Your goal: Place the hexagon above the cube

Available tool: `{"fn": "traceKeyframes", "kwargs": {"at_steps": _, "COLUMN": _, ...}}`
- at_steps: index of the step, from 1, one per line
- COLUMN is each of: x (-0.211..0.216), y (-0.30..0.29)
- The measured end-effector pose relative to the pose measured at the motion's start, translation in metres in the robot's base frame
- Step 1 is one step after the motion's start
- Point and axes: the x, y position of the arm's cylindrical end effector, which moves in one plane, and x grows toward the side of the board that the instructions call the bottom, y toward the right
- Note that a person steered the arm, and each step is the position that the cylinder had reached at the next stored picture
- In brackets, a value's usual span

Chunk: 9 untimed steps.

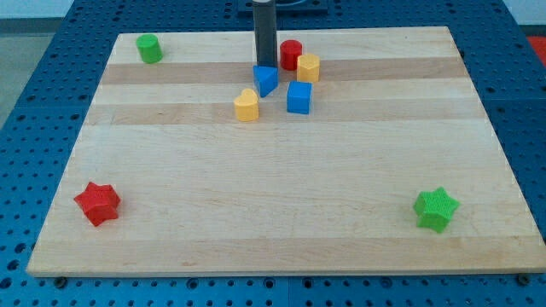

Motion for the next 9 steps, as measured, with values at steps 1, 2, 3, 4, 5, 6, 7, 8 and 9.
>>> {"fn": "traceKeyframes", "kwargs": {"at_steps": 1, "x": -0.039, "y": -0.010}}
{"fn": "traceKeyframes", "kwargs": {"at_steps": 2, "x": -0.065, "y": -0.003}}
{"fn": "traceKeyframes", "kwargs": {"at_steps": 3, "x": -0.058, "y": 0.047}}
{"fn": "traceKeyframes", "kwargs": {"at_steps": 4, "x": -0.045, "y": 0.106}}
{"fn": "traceKeyframes", "kwargs": {"at_steps": 5, "x": -0.036, "y": 0.135}}
{"fn": "traceKeyframes", "kwargs": {"at_steps": 6, "x": -0.014, "y": 0.111}}
{"fn": "traceKeyframes", "kwargs": {"at_steps": 7, "x": -0.001, "y": 0.092}}
{"fn": "traceKeyframes", "kwargs": {"at_steps": 8, "x": 0.027, "y": 0.079}}
{"fn": "traceKeyframes", "kwargs": {"at_steps": 9, "x": 0.029, "y": 0.074}}
